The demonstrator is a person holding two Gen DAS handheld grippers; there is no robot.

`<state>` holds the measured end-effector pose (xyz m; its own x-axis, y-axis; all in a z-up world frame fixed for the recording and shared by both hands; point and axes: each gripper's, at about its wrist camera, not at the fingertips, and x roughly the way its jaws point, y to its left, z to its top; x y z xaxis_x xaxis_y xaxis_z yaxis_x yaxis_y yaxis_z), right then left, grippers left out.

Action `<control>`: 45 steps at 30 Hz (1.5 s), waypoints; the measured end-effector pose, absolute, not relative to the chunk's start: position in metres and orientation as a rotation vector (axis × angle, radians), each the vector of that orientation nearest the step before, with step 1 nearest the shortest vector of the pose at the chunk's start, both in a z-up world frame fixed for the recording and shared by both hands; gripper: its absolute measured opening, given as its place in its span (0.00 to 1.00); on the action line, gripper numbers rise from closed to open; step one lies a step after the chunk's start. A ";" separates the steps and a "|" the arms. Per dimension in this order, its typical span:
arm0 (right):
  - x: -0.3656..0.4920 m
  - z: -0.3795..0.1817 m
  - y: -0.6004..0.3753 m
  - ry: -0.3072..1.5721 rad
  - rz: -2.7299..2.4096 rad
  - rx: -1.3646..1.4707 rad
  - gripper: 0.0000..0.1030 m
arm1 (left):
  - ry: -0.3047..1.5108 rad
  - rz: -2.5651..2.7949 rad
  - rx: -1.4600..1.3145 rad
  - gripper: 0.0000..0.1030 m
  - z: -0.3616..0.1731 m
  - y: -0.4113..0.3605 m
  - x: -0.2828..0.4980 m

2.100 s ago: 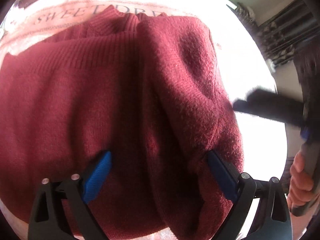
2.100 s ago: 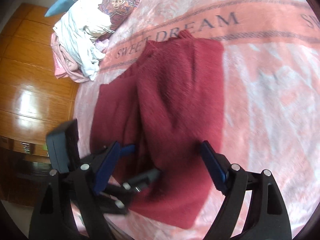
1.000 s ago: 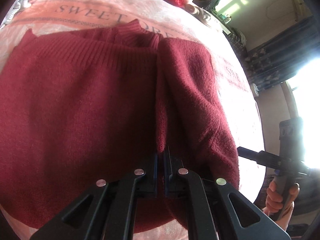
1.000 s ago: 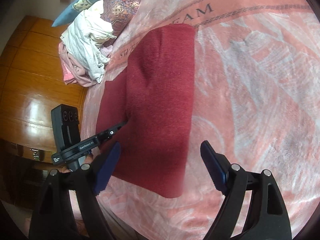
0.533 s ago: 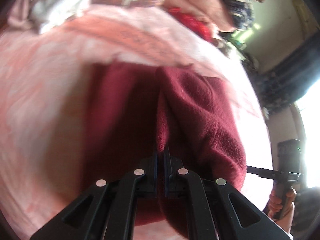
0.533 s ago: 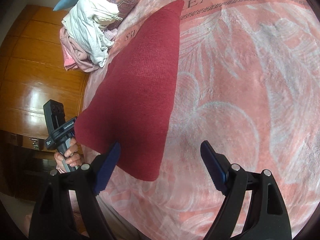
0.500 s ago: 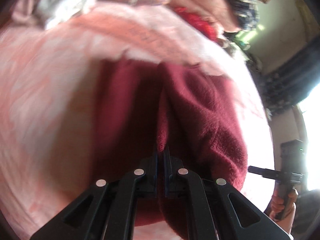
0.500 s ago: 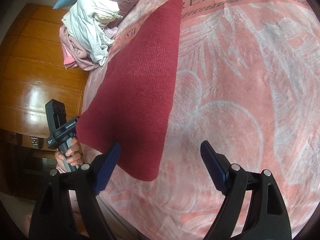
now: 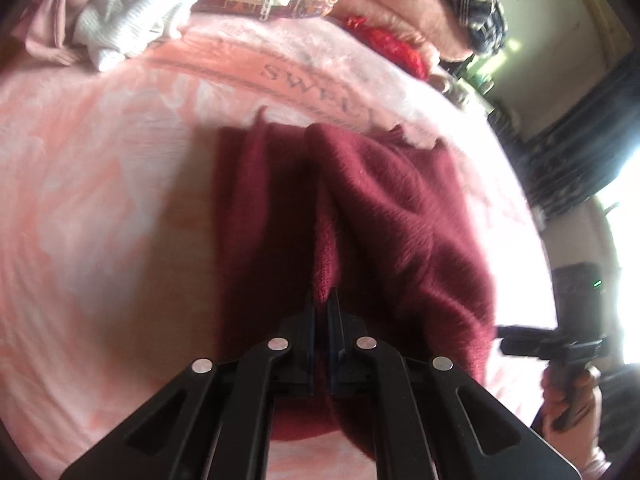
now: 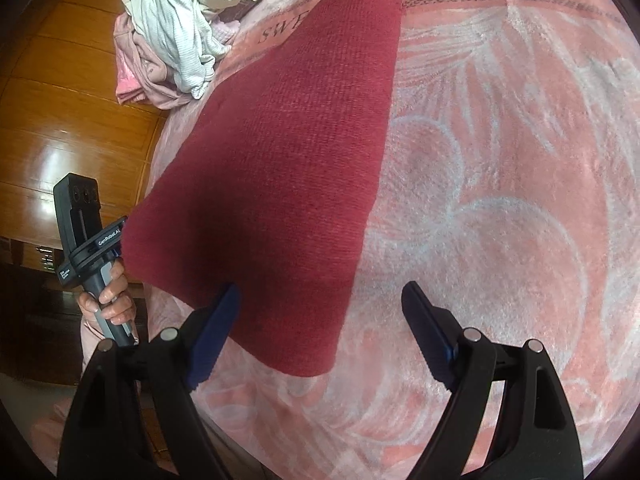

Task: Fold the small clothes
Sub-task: 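Grasp the opposite side edge with the left gripper and fold it over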

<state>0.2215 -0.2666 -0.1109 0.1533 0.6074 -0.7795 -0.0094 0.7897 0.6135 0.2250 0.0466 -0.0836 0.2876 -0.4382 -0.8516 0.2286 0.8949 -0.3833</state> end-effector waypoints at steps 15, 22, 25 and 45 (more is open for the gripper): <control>0.230 -0.128 -0.221 1.416 0.476 0.424 0.81 | 1.232 -0.429 -0.214 0.17 -0.078 0.072 0.203; 0.234 -0.127 -0.212 1.417 0.466 0.413 0.81 | 1.218 -0.535 -0.162 0.49 -0.055 0.043 0.183; 0.234 -0.125 -0.209 1.419 0.460 0.409 0.81 | 1.241 -0.516 -0.057 0.57 -0.068 0.022 0.184; 0.239 -0.138 -0.190 1.460 0.421 0.317 0.79 | 1.320 -0.459 -0.121 0.07 -0.123 0.069 0.199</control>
<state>0.2391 -0.1900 -0.1382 0.0596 0.4599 -0.8860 -0.0831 0.8867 0.4547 0.1991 0.0686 -0.1225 0.1737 -0.3905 -0.9041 0.2549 0.9046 -0.3417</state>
